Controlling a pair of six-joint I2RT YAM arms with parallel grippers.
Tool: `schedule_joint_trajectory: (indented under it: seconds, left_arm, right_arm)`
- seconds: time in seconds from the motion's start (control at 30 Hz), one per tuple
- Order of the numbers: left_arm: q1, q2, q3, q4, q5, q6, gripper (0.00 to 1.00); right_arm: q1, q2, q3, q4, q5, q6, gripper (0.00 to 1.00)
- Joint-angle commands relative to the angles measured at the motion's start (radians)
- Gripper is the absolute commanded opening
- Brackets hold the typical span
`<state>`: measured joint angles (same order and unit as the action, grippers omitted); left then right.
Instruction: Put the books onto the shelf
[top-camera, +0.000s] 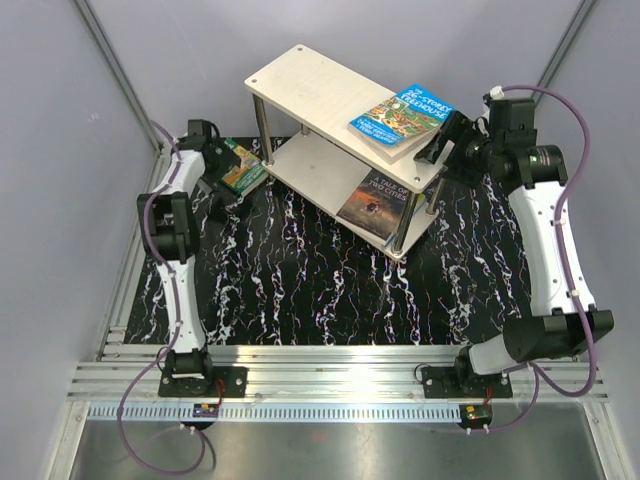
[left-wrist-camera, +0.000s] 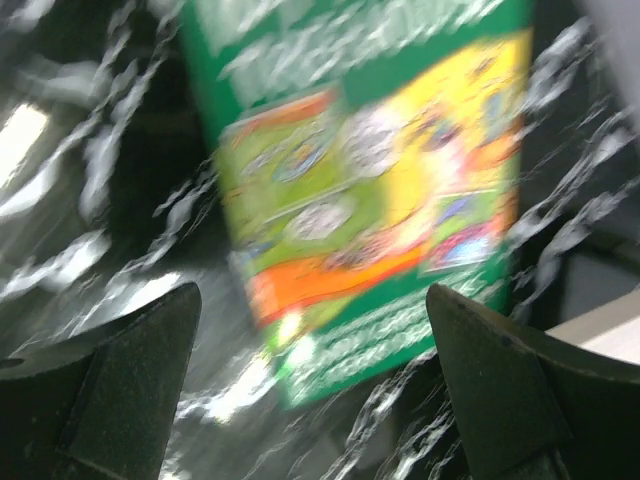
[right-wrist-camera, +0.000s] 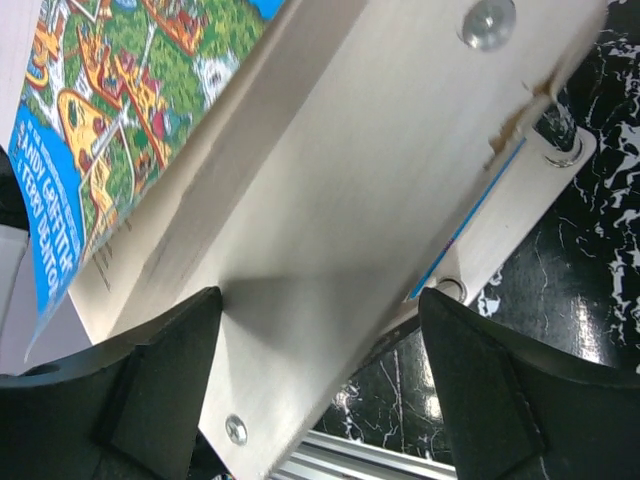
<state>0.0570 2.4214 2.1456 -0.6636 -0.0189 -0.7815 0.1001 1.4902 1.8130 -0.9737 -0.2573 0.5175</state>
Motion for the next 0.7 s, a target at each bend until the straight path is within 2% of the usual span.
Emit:
schedule_joint_trajectory:
  seconds: [0.0,0.1,0.13,0.17,0.27,0.3,0.47,0.57,0.67]
  left_arm:
    - [0.041,-0.195,-0.225,0.229,-0.049,0.030,0.99]
    - [0.089,-0.205,-0.283,0.500,-0.043,0.008,0.99]
    - [0.096,-0.184,-0.271,0.601,-0.011,-0.014,0.99]
    - [0.102,-0.154,-0.200,0.627,0.002,-0.030,0.99]
    - [0.113,0.020,-0.029,0.647,0.049,-0.088,0.99]
    - [0.115,0.062,0.075,0.657,0.060,-0.103,0.99]
    - [0.121,0.321,0.295,0.717,0.100,-0.298,0.99]
    - [0.126,0.439,0.361,0.725,0.177,-0.435,0.99]
    - [0.115,0.430,0.301,0.722,0.203,-0.458,0.99]
  right_arm:
    - [0.012,-0.096,-0.061,-0.051,0.058,-0.051,0.87]
    - [0.012,-0.129,-0.110,-0.054,0.058,-0.016,0.87]
    - [0.012,-0.137,-0.122,-0.054,0.056,-0.004,0.87]
    - [0.012,-0.142,-0.133,-0.054,0.053,0.019,0.87]
    - [0.010,-0.151,-0.168,-0.054,0.046,0.058,0.86]
    - [0.012,-0.143,-0.167,-0.056,0.049,0.067,0.86]
    - [0.012,-0.110,-0.124,-0.072,0.075,0.113,0.86]
    - [0.012,-0.093,-0.109,-0.071,0.089,0.137,0.86]
    - [0.012,-0.077,-0.098,-0.071,0.098,0.157,0.86]
